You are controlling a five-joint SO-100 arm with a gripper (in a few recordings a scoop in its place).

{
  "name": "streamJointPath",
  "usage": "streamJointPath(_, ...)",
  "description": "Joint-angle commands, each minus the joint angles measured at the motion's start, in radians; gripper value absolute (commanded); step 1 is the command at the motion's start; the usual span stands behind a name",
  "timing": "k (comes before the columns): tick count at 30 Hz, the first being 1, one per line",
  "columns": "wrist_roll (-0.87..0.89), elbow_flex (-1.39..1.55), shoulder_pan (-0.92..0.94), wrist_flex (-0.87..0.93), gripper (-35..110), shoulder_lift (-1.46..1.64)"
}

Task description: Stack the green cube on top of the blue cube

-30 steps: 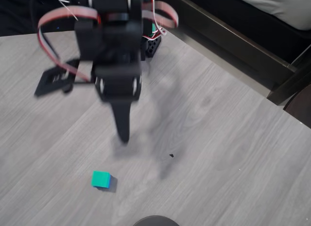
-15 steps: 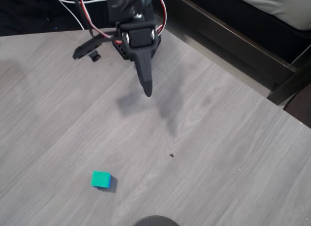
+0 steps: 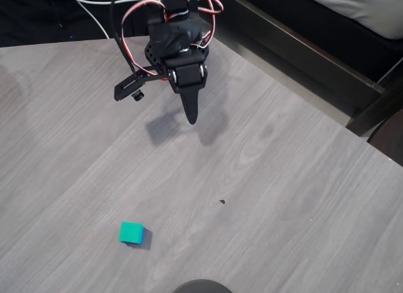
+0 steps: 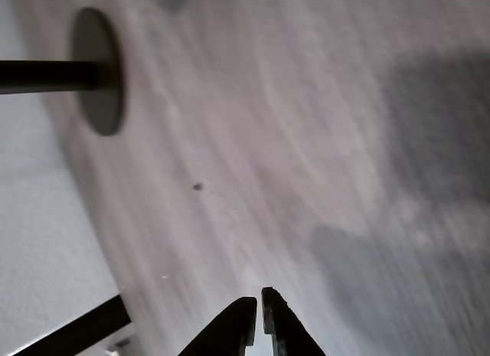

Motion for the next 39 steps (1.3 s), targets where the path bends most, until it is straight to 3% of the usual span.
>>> streamJointPath(1, -0.011, 0.046, -0.003, -0.011, 0, 0.028)
streamJointPath(11, -0.009, 0.273, 0.018, -0.147, 0, 0.028)
streamJointPath(15, -0.002, 0.273, 0.015, -0.14, 0, 0.028)
streamJointPath(18, -0.011, 0.273, 0.008, -0.021, 0, 0.028)
streamJointPath(39, -0.009, 0.273, 0.015, -0.017, 0, 0.028)
